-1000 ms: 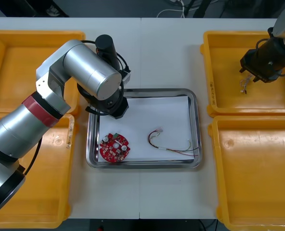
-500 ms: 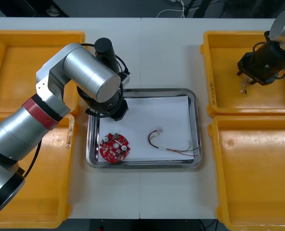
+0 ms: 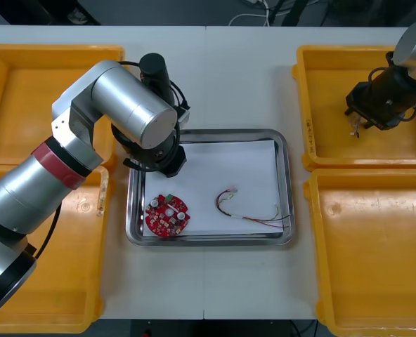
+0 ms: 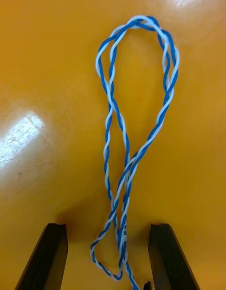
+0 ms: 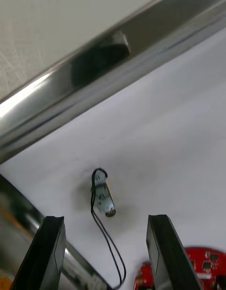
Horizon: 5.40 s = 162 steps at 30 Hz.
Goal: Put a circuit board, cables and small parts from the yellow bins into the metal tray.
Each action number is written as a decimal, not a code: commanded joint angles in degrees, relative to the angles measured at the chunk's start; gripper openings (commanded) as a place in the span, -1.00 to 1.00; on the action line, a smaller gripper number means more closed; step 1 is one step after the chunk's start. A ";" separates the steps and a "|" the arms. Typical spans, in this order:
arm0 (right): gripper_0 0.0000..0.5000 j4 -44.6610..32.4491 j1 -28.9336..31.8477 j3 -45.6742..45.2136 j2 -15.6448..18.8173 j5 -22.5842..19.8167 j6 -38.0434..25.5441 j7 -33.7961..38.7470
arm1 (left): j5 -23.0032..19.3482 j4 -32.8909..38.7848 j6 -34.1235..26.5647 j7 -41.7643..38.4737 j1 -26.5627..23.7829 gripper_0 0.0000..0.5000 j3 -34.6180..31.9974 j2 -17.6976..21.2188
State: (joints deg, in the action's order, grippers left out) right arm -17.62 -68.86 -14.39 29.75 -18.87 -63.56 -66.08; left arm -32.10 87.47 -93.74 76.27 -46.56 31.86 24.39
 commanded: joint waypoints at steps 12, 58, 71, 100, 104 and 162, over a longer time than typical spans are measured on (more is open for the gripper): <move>-1.00 -0.58 4.08 1.30 -0.57 -2.48 2.48 0.87 | -0.95 11.58 -16.26 -3.67 -1.96 1.00 -15.42 1.80; -1.00 -51.64 7.42 1.12 1.72 4.02 -46.44 -3.26 | 3.18 -21.20 6.64 20.14 -10.22 1.00 -28.43 10.59; -1.00 -67.20 12.08 2.79 1.72 -7.05 -46.44 -5.28 | 2.92 -29.73 19.12 23.84 -10.40 1.00 -27.99 9.53; -1.00 -97.79 24.12 25.03 3.92 -22.17 -46.44 -18.73 | 1.51 -39.04 30.28 26.65 -10.40 1.00 -23.95 7.95; -1.00 -97.79 23.94 29.07 4.53 -23.58 -46.44 -19.08 | 1.42 -39.04 30.19 26.74 -10.31 1.00 -23.95 8.04; -1.00 -79.24 19.02 47.88 -4.87 -14.00 -27.93 -69.44 | 3.18 -24.36 5.76 28.41 -10.13 -1.00 -33.09 10.94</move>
State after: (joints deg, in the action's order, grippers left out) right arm -97.32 -47.60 32.16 26.21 -33.37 -92.72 -135.07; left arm -29.92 59.64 -85.81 98.83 -54.53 0.85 32.74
